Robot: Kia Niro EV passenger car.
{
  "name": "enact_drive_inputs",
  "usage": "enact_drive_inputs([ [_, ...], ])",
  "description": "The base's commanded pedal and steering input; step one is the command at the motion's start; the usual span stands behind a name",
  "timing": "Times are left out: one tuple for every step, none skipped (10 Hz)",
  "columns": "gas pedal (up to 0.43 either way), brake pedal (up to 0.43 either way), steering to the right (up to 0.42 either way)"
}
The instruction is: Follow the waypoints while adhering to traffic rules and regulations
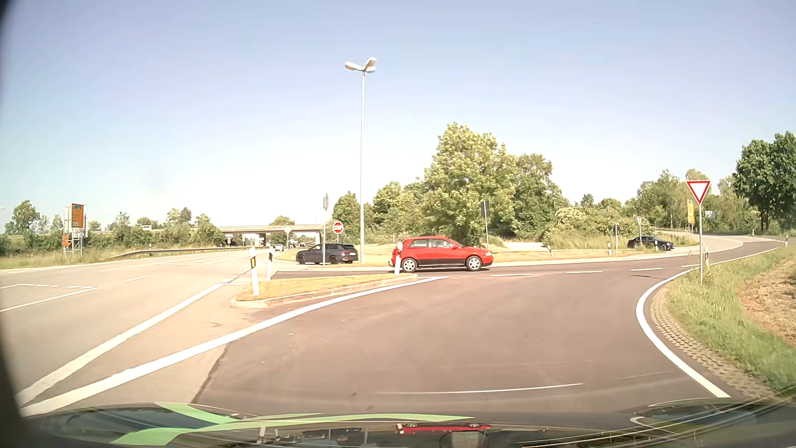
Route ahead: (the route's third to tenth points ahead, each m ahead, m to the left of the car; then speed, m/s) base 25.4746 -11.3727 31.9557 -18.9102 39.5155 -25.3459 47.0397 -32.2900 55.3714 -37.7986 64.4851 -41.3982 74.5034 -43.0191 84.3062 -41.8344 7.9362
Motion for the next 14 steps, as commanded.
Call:
enact_drive_inputs([
  [0.000,0.195,0.103],
  [0.000,0.195,0.111],
  [0.000,0.195,0.120],
  [0.000,0.195,0.124],
  [0.000,0.195,0.126],
  [0.000,0.195,0.126],
  [0.000,0.195,0.129],
  [0.000,0.171,0.132],
  [0.000,0.152,0.137],
  [0.000,0.140,0.144],
  [0.000,0.128,0.152],
  [0.000,0.122,0.156],
  [0.000,0.110,0.159],
  [0.000,0.079,0.161],
])
